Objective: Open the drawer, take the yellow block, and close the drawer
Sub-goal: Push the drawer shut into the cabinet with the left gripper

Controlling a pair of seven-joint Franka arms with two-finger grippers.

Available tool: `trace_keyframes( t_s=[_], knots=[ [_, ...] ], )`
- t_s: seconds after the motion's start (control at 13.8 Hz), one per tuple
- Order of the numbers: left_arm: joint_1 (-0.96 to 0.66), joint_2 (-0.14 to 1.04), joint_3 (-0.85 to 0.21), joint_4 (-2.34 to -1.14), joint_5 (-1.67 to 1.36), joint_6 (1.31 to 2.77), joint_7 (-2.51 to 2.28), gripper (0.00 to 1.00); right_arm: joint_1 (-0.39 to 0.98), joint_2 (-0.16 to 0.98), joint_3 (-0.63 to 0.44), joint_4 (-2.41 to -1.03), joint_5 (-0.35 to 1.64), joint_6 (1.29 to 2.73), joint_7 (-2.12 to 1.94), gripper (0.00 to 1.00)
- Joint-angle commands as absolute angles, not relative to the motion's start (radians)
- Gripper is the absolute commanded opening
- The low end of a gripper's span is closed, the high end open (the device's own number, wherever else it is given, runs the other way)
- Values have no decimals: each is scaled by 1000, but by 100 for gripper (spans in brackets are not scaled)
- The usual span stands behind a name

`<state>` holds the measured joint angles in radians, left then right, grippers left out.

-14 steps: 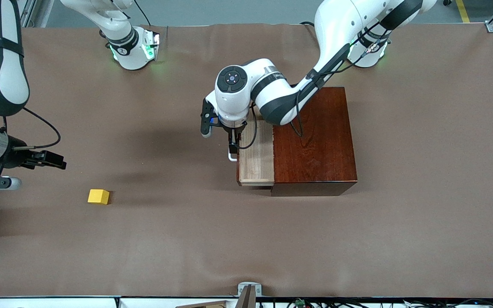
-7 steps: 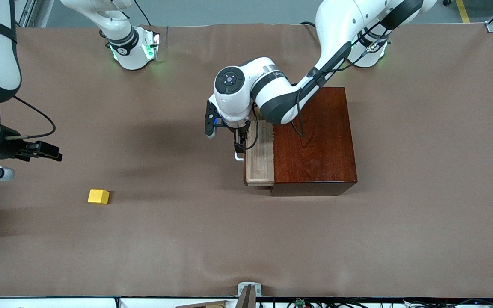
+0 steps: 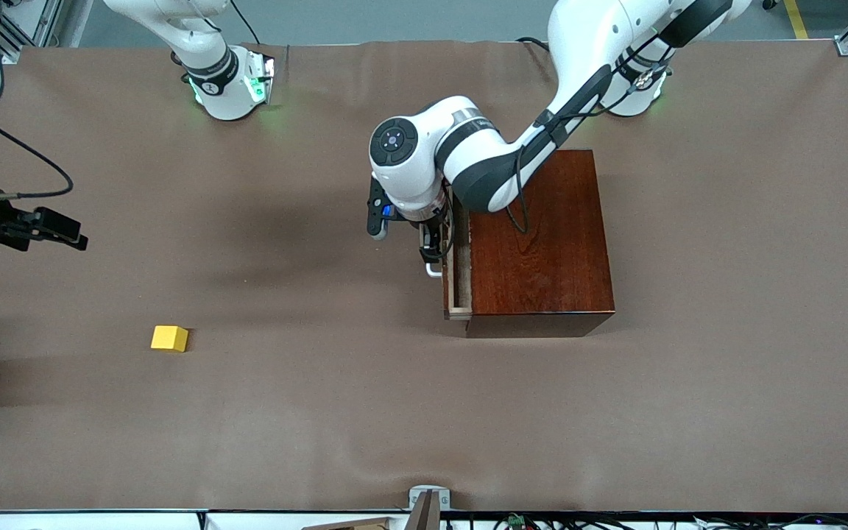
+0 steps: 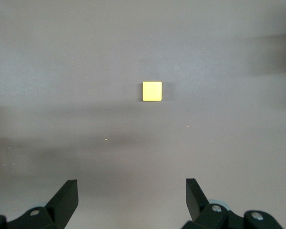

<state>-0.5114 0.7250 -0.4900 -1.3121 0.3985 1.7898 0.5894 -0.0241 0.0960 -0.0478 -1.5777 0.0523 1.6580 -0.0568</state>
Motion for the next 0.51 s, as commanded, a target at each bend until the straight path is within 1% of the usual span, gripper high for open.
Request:
trace_keyframes(
  t_s=[0.0,0.22,0.43],
  knots=[
    [-505,687,-492,-1341,426,1753,611,100,-26,87,-38,-1565,37,1617,-38,100],
    [-503,686,-492,-1344,428,1709,611,100,-28,72,-40,-1549,37,1571,-2,100],
    [-485,687,-492,-1345,430,1692,609,100,-25,66,-37,-1549,38,1571,5,100]
  ],
)
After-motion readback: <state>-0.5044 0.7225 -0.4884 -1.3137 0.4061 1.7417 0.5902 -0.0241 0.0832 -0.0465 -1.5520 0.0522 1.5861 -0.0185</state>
